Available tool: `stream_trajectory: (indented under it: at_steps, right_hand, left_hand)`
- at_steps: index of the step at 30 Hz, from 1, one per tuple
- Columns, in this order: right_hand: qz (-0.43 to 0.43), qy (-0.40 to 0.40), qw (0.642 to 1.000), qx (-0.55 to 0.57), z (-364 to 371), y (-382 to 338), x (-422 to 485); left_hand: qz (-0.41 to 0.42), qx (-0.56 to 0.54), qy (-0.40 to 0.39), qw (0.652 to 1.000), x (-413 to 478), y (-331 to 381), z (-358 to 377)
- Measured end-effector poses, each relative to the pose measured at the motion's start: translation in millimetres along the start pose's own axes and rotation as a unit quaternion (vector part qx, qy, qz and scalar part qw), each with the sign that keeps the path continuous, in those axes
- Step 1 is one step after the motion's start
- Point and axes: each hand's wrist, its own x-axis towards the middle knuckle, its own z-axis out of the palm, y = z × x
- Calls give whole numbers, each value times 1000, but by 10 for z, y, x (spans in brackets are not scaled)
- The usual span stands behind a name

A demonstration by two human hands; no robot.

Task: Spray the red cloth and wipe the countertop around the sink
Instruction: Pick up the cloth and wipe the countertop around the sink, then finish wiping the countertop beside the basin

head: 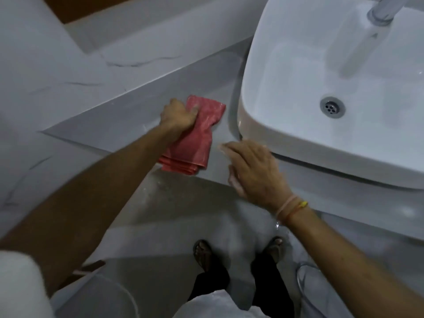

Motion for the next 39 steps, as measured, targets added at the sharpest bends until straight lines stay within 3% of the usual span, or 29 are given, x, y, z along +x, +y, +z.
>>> stream_trajectory:
  at_steps: [2,5,13,17,20,27,34,39]
  right_hand:
    - [134,-64,984,98,168,-164,-164]
    - [324,-81,921,200,345,-267,-243]
    - [501,-38,803,322,473,-490,-40]
    - [524,-67,750,397,484,-521,6]
    - [537,-36,691,483,425,-478,12]
    - [440,-2,624,646,65,-326,-224]
    - [498,99,571,645,-526,-383,-1287]
    - [561,237,512,606,-1087,-455,-2270]
  left_hand:
    - [-36,-66,-46,996,37,16,-89]
    - [-48,-98,-106,988,9,80,-198]
    - [-44,-105,-147,983,-137,255,-218]
    - [-59,-154,-195,967,-186,287,-348]
    - [-29,-185,-220,957,-314,294,-510]
    - [78,-251,-303,916,-1220,486,-619]
    - [142,-238,-373,885,-2030,1029,-150]
    - [195,-174,-446,856,-2772,1677,642]
